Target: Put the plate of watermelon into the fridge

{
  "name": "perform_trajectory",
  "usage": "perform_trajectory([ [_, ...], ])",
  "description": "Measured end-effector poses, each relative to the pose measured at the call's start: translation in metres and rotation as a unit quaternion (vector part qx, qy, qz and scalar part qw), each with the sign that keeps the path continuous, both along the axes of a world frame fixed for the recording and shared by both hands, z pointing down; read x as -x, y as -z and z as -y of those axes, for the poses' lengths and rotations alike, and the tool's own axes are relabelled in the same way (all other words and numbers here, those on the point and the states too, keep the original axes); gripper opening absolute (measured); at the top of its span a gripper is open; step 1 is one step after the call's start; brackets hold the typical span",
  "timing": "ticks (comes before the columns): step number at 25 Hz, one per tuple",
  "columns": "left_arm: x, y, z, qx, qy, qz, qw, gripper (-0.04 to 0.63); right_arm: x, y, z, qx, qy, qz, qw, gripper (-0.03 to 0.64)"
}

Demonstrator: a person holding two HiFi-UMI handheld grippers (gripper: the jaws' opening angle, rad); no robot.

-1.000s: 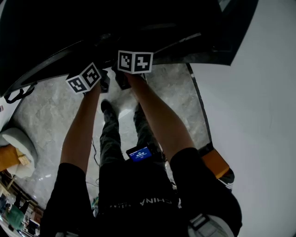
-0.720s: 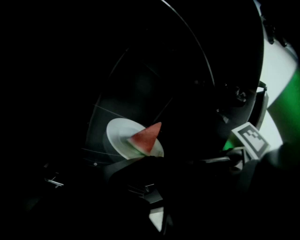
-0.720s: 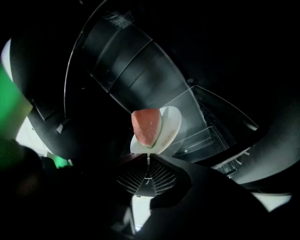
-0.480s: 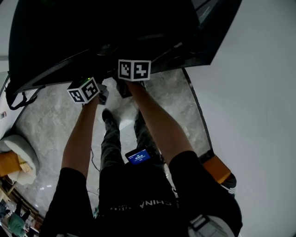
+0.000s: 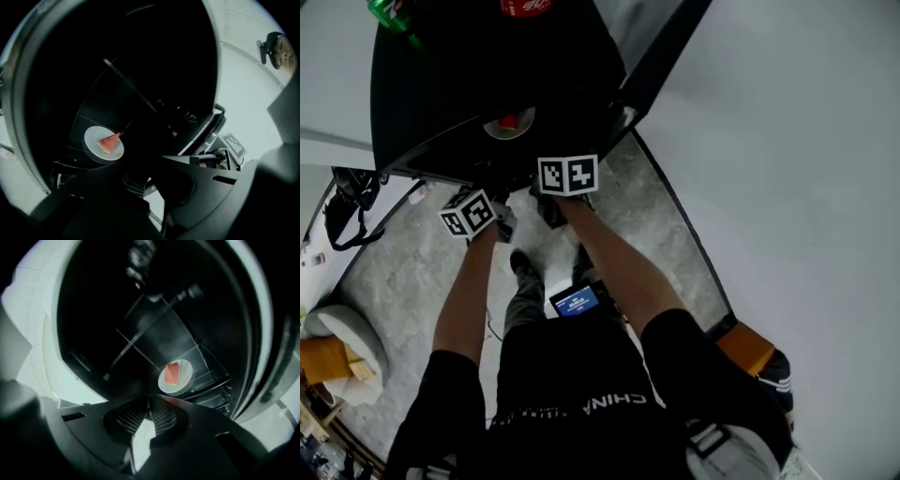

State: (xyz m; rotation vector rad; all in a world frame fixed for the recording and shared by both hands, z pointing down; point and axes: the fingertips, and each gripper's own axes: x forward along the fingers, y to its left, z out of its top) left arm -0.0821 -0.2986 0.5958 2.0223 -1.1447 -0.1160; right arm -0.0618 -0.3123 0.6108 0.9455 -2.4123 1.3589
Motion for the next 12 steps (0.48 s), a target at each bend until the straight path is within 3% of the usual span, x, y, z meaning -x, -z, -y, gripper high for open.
perform_trajectory([
  [6,0.004,0.039,-0.038,-0.014,-0.002,-0.014,0.9998,0.012,-0.020,0.057,-0.029,-0.016,-0.027,0.037,0.999,0.026],
  [12,0.008,0.062,-0.083,-0.020,0.011,-0.043,0.9988,0.012,-0.041,0.080,-0.074,-0.023,-0.040,0.058,0.997,0.026],
])
